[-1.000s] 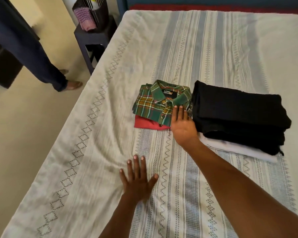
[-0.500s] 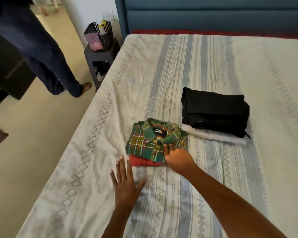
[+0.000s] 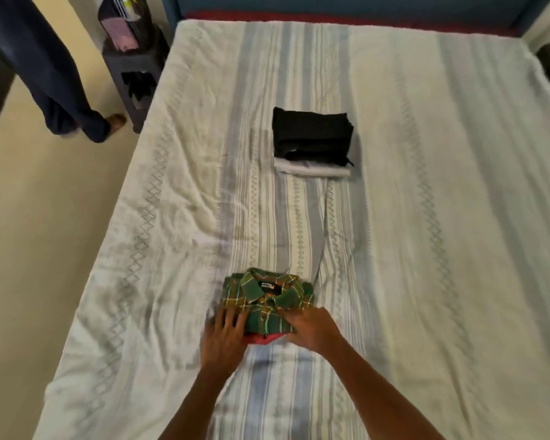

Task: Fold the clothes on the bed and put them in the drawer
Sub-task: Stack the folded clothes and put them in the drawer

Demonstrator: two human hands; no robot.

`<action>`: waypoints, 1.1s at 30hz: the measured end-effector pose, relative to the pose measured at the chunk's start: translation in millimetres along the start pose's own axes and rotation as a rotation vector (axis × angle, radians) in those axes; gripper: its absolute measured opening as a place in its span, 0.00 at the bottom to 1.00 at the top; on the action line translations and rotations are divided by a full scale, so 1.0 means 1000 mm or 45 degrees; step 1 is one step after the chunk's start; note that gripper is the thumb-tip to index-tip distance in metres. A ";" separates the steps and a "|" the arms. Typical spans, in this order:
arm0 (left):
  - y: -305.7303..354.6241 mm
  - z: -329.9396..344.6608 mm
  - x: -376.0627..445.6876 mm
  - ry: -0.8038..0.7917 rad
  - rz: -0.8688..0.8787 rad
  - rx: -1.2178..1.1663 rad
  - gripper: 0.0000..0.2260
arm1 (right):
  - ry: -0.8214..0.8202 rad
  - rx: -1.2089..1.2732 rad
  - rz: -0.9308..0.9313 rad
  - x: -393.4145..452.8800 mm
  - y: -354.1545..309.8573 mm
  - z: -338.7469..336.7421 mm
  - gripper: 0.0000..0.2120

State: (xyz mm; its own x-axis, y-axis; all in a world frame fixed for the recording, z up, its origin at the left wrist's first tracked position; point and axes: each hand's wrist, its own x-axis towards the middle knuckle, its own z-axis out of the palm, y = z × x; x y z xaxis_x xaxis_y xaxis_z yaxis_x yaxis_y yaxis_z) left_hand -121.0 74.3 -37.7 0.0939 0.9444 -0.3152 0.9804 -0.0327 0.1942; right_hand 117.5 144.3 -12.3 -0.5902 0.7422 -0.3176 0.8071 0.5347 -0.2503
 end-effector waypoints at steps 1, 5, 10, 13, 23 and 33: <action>0.009 0.002 -0.021 -0.071 0.027 -0.021 0.32 | 0.031 0.083 0.066 -0.028 -0.010 0.005 0.28; 0.044 -0.020 -0.097 -0.273 0.165 -0.070 0.31 | 0.176 0.245 0.315 -0.141 -0.054 0.003 0.21; 0.094 -0.060 -0.146 -0.266 0.520 0.020 0.23 | 0.119 0.267 0.718 -0.258 -0.082 -0.004 0.30; 0.136 -0.075 -0.158 -0.262 0.750 0.107 0.25 | 0.128 0.366 0.894 -0.328 -0.097 -0.015 0.35; 0.384 -0.125 -0.235 -0.197 1.587 0.205 0.26 | 0.766 0.233 1.636 -0.583 -0.131 -0.036 0.30; 0.635 -0.065 -0.459 -0.182 2.428 0.424 0.28 | 1.050 0.411 2.336 -0.858 -0.239 0.028 0.25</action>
State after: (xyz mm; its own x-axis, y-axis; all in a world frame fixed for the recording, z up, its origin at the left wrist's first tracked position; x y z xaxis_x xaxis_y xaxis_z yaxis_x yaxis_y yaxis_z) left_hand 446.7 -358.6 291.0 0.9024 -0.4309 -0.0014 -0.4246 -0.8897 0.1681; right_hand 430.3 -631.4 294.5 0.9707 0.2356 0.0480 0.2379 -0.9122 -0.3337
